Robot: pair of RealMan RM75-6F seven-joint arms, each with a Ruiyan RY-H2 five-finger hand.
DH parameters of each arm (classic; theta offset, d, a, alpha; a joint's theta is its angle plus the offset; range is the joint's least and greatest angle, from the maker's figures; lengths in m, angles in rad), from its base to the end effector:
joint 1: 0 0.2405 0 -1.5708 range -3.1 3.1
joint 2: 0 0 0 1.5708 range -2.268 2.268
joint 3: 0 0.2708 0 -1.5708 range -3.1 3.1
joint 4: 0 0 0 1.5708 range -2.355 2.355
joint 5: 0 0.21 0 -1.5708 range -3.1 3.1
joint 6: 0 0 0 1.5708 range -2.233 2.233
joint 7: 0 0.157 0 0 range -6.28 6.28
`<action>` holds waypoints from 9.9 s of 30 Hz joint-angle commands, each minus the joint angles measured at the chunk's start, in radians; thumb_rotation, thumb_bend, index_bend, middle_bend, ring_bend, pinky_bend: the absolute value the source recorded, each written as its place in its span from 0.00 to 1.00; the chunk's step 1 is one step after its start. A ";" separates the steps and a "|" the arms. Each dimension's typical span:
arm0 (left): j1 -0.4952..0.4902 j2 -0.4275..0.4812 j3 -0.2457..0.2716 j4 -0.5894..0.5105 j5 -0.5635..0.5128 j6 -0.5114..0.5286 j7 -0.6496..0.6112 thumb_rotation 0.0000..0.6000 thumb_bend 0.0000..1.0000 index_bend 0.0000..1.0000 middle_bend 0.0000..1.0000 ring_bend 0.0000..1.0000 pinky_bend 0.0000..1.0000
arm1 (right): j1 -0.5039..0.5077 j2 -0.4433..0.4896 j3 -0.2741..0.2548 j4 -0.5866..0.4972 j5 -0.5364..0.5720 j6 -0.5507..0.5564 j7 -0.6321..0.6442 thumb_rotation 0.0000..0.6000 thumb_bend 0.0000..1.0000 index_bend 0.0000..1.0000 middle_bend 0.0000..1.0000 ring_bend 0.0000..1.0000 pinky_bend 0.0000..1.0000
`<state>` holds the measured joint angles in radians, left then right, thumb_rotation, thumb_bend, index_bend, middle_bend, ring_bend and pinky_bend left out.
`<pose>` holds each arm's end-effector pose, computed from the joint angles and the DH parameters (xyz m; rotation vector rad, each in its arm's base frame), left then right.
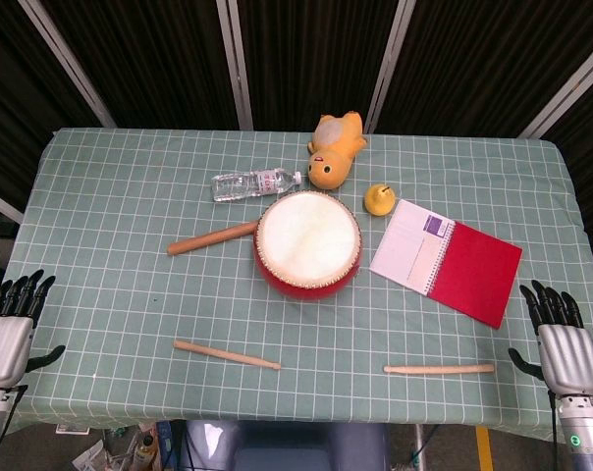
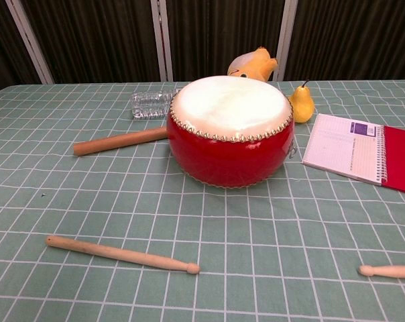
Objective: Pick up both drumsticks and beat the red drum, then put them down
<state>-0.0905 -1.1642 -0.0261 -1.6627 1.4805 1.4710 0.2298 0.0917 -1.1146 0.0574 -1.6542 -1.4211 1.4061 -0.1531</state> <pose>-0.3144 0.1906 0.1412 -1.4480 -0.8341 -0.7770 -0.3297 -0.1975 0.1569 1.4087 -0.9012 0.7465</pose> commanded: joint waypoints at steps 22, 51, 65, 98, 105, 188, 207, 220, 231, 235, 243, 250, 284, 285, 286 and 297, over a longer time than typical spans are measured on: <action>-0.021 0.010 0.016 -0.013 0.011 -0.048 0.011 1.00 0.05 0.08 0.43 0.44 0.59 | 0.002 -0.003 0.001 0.002 0.000 0.000 -0.009 1.00 0.26 0.00 0.00 0.00 0.00; -0.295 -0.277 -0.033 -0.124 -0.345 -0.397 0.482 1.00 0.25 0.49 1.00 1.00 1.00 | 0.001 0.005 -0.005 0.002 -0.004 -0.006 0.009 1.00 0.26 0.00 0.00 0.00 0.00; -0.355 -0.409 -0.022 -0.069 -0.431 -0.395 0.567 1.00 0.25 0.49 1.00 1.00 1.00 | 0.004 0.008 -0.004 -0.001 0.000 -0.014 0.016 1.00 0.26 0.00 0.00 0.00 0.00; -0.278 -0.093 -0.064 -0.263 -0.262 -0.187 0.215 1.00 0.54 0.76 1.00 1.00 1.00 | 0.023 -0.004 -0.020 -0.033 -0.055 -0.024 -0.011 1.00 0.26 0.07 0.72 0.84 0.84; -0.243 -0.022 -0.061 -0.271 -0.225 -0.157 0.111 1.00 0.54 0.76 1.00 1.00 1.00 | 0.065 -0.040 -0.043 -0.113 0.002 -0.132 -0.217 1.00 0.26 0.38 1.00 1.00 1.00; -0.225 0.013 -0.066 -0.245 -0.209 -0.186 0.001 1.00 0.54 0.76 1.00 1.00 1.00 | 0.134 -0.306 -0.069 0.050 0.410 -0.187 -0.606 1.00 0.56 0.85 1.00 1.00 1.00; -0.291 0.027 -0.138 -0.249 -0.244 -0.218 0.049 1.00 0.56 0.78 1.00 1.00 1.00 | 0.155 0.119 0.110 -0.454 0.426 -0.164 -0.277 1.00 0.73 1.00 1.00 1.00 1.00; -0.488 0.051 -0.291 -0.222 -0.444 -0.370 0.144 1.00 0.57 0.78 1.00 1.00 1.00 | 0.285 0.276 0.265 -0.539 0.663 -0.228 -0.205 1.00 0.73 1.00 1.00 1.00 1.00; -0.689 -0.094 -0.361 -0.077 -0.612 -0.420 0.256 1.00 0.57 0.78 1.00 1.00 1.00 | 0.331 0.228 0.242 -0.546 0.712 -0.225 -0.181 1.00 0.73 1.00 1.00 1.00 1.00; -0.739 -0.152 -0.362 -0.030 -0.641 -0.422 0.283 1.00 0.57 0.78 1.00 1.00 1.00 | 0.321 0.217 0.222 -0.540 0.681 -0.216 -0.161 1.00 0.73 1.00 1.00 1.00 1.00; -0.819 -0.241 -0.361 0.083 -0.705 -0.444 0.314 1.00 0.57 0.78 1.00 1.00 1.00 | 0.353 0.262 0.247 -0.533 0.694 -0.231 -0.147 1.00 0.73 1.00 1.00 1.00 1.00; -0.910 -0.301 -0.392 0.179 -0.754 -0.484 0.322 1.00 0.57 0.78 1.00 1.00 1.00 | 0.408 0.310 0.278 -0.539 0.760 -0.273 -0.144 1.00 0.73 1.00 1.00 1.00 1.00; -1.068 -0.225 -0.353 0.235 -0.924 -0.515 0.324 1.00 0.57 0.79 1.00 1.00 1.00 | 0.476 0.285 0.218 -0.457 0.821 -0.286 -0.141 1.00 0.73 1.00 1.00 1.00 1.00; -1.063 -0.206 -0.362 0.216 -0.920 -0.509 0.315 1.00 0.57 0.79 1.00 1.00 1.00 | 0.480 0.284 0.221 -0.459 0.820 -0.281 -0.144 1.00 0.73 1.00 1.00 1.00 1.00; -1.057 -0.186 -0.373 0.198 -0.916 -0.501 0.308 1.00 0.57 0.79 1.00 1.00 1.00 | 0.485 0.283 0.224 -0.461 0.818 -0.276 -0.147 1.00 0.73 1.00 1.00 1.00 1.00; -1.015 0.012 -0.415 0.060 -0.947 -0.484 0.302 1.00 0.57 0.79 1.00 1.00 1.00 | 0.610 0.255 0.269 -0.472 0.866 -0.289 -0.244 1.00 0.73 1.00 1.00 1.00 1.00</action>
<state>-1.1151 -1.1731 -0.4323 -1.5852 0.5404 0.9850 0.5360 0.6750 -0.8479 0.3169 -2.1252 -0.5758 1.1186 -0.3713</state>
